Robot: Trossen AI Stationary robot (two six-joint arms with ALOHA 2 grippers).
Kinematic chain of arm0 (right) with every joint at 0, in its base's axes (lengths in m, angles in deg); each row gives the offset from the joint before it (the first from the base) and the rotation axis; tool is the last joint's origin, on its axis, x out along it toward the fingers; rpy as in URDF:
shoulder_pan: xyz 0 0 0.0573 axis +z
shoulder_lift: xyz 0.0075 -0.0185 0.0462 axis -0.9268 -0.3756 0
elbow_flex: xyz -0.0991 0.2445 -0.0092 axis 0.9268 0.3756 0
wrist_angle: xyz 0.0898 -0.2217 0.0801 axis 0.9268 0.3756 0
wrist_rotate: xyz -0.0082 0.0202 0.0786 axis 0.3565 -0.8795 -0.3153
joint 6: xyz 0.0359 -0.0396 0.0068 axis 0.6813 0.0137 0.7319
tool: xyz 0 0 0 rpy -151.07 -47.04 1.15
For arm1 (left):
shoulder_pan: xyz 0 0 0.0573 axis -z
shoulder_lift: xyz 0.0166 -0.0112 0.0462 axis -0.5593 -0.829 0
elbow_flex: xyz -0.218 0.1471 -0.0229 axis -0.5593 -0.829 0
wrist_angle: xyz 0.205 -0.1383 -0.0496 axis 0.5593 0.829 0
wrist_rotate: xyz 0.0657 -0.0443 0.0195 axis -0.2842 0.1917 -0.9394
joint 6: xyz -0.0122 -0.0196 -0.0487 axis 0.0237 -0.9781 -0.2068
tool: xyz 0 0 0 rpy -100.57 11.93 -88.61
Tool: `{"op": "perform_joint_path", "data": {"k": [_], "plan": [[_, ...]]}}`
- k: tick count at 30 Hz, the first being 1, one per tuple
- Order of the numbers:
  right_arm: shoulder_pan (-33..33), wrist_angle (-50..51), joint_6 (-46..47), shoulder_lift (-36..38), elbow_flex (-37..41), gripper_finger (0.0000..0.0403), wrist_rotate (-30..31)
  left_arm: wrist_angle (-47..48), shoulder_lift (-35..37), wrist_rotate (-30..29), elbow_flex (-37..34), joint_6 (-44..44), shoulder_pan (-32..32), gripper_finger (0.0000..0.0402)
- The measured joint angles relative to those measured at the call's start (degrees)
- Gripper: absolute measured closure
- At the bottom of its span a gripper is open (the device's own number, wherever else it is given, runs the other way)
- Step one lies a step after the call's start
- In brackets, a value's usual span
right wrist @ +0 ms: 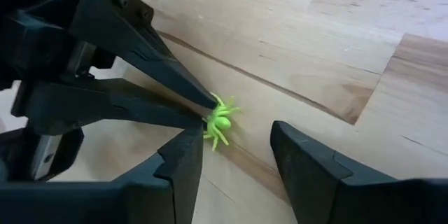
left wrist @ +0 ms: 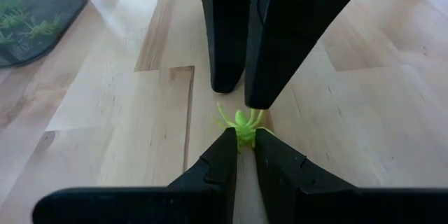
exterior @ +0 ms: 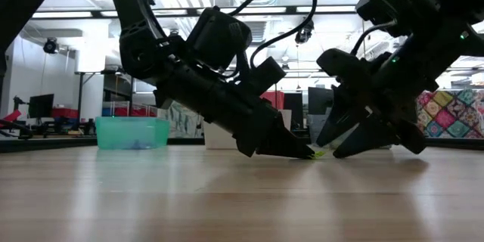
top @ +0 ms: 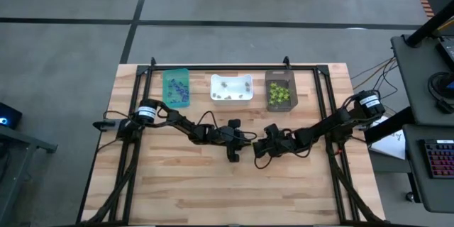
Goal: Sort Halloween decoration
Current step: Put the green spider toy into the black bin
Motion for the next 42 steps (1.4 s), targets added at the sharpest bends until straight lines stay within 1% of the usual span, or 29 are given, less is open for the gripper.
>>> {"op": "perform_joint_path", "data": {"k": [5, 10, 17, 20, 28, 37, 42], "plan": [[0.0, -1.4, 0.3, -1.1, 0.0, 0.0234, 2.1, 0.0, 0.0, 0.0, -0.2, -0.3, 0.0, 0.0365], [-0.4, -3.4, 0.3, -1.6, 0.0, 0.0234, 2.6, -0.1, 0.0, 0.0, -0.2, -0.3, 0.0, 0.0365], [-0.4, -5.4, 0.2, -1.6, 0.0, 0.0239, 1.0, -0.4, -0.1, 0.0, -0.2, -0.3, 0.0, 0.0365], [-0.4, -6.0, 0.2, -2.1, 0.0, 0.0246, -0.2, -0.4, -0.1, 0.0, -0.2, -0.3, 0.0, 0.0365], [-0.2, -6.7, -0.8, -4.3, -0.2, 0.0271, -0.1, -0.5, -0.1, 0.1, -0.2, -0.3, 0.0, 0.0365], [-0.2, -6.7, -2.1, -4.1, -0.1, 0.0315, -0.9, -1.1, -0.1, 0.1, -0.2, -0.5, 0.0, 0.0365], [-0.2, -6.7, -2.1, -3.9, -0.1, 0.0322, -1.0, -1.1, -0.1, 0.1, -0.2, -1.2, 0.0, 0.0365]]}}
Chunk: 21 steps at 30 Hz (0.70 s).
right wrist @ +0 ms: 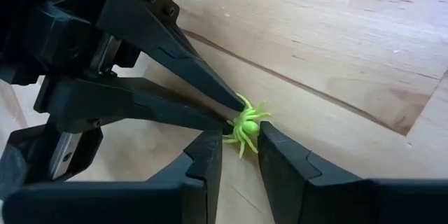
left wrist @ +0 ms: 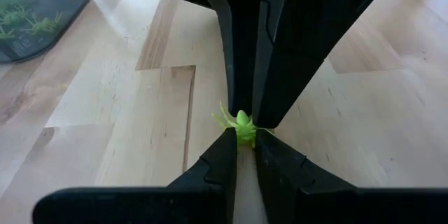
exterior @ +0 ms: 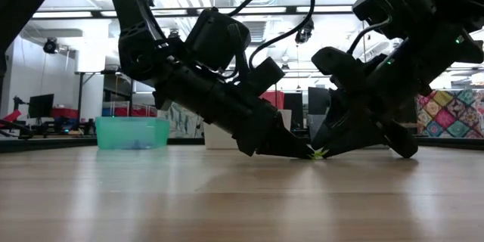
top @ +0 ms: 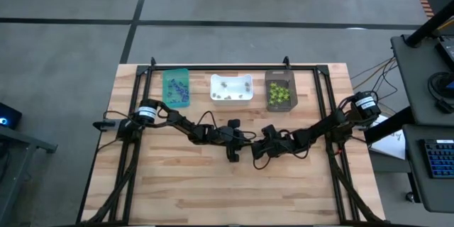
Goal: Sort Halloween decoration
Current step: Put the green spider toy into the black bin
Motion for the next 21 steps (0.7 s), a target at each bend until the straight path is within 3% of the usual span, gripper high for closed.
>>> {"op": "perform_joint_path", "data": {"k": [4, 9, 21], "plan": [[0.0, -0.1, -0.8, 0.1, 0.0, 0.0327, -0.2, -0.2, 0.0, 0.0, 0.0, -0.2, 0.0, 0.0365], [0.0, -0.1, -1.1, 0.1, 0.0, 0.0385, -0.2, -0.3, 0.0, 0.0, 0.0, -0.2, 0.0, 0.0365], [0.0, 0.4, -2.9, 1.6, 0.2, 0.0394, -0.4, 1.8, 1.9, 0.2, -0.1, -0.2, 0.0, 0.0365]]}}
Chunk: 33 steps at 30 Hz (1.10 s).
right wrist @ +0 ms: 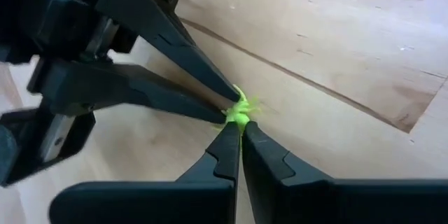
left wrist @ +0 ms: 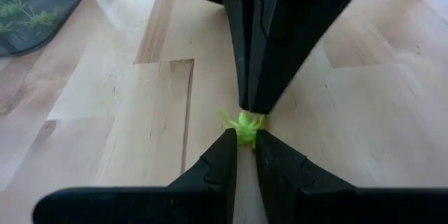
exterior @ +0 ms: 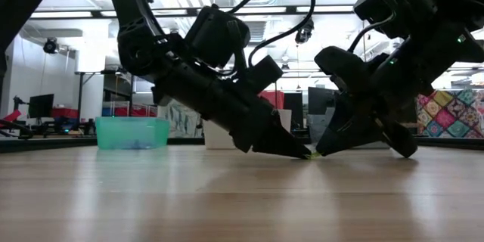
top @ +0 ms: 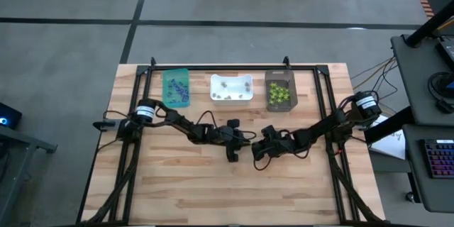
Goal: Sort Halloween decoration
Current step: Put the green spider toy into the black bin
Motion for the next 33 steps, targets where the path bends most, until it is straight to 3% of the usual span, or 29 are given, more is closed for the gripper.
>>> {"op": "perform_joint_path", "data": {"k": [22, 33], "plan": [[0.0, 0.5, -3.1, 1.3, 0.0, 0.0394, 0.5, 7.1, 5.2, -0.1, -0.2, 1.1, 0.0, 0.0365], [0.0, 0.2, -3.7, 1.3, -0.1, 0.0394, -0.6, 5.3, 2.8, -0.3, -0.3, 3.9, -0.4, 0.0365]]}}
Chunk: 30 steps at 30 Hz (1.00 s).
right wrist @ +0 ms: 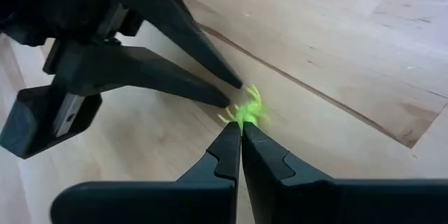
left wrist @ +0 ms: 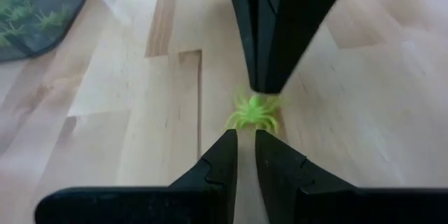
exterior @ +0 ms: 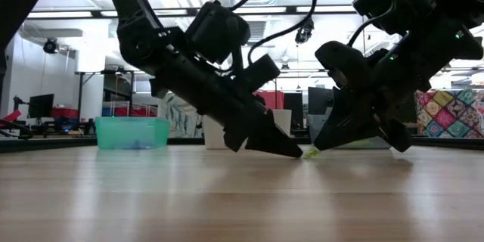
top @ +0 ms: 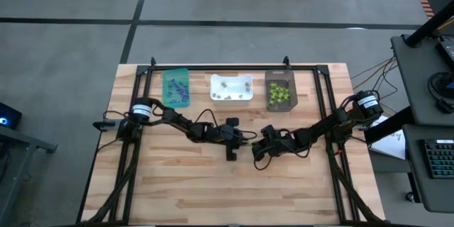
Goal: Sort Halloween decoration
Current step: Put the green spider toy into the black bin
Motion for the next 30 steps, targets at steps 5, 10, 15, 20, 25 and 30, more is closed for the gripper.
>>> {"op": "perform_joint_path", "data": {"k": [5, 10, 15, 20, 25, 30], "plan": [[-0.1, 0.1, -0.3, 0.1, 0.0, 0.0394, -0.3, -2.0, -1.4, 0.1, 0.1, -1.3, -0.3, 0.0365], [-0.1, 0.3, -0.5, 0.6, 0.0, 0.0394, -1.7, -1.7, -1.4, 0.1, 0.1, -1.5, -0.4, 0.0366], [-0.1, 2.5, -1.0, 3.2, -0.1, 0.0394, -4.1, -0.3, -0.3, 1.6, 0.0, -1.5, -0.4, 0.0366], [-0.1, 8.6, -0.3, 6.7, -0.1, 0.0394, -5.0, -1.8, 0.9, 5.1, -0.1, -1.5, -0.4, 0.0366], [-0.1, 14.9, 2.1, 9.6, -0.1, 0.0393, -5.0, -5.9, -0.3, 5.1, 0.0, -1.5, -0.4, 0.0366], [-0.1, 16.2, 2.9, 9.6, -0.1, 0.0373, -5.7, -6.4, -2.7, 5.0, 0.6, -1.5, -0.7, 0.0366]]}}
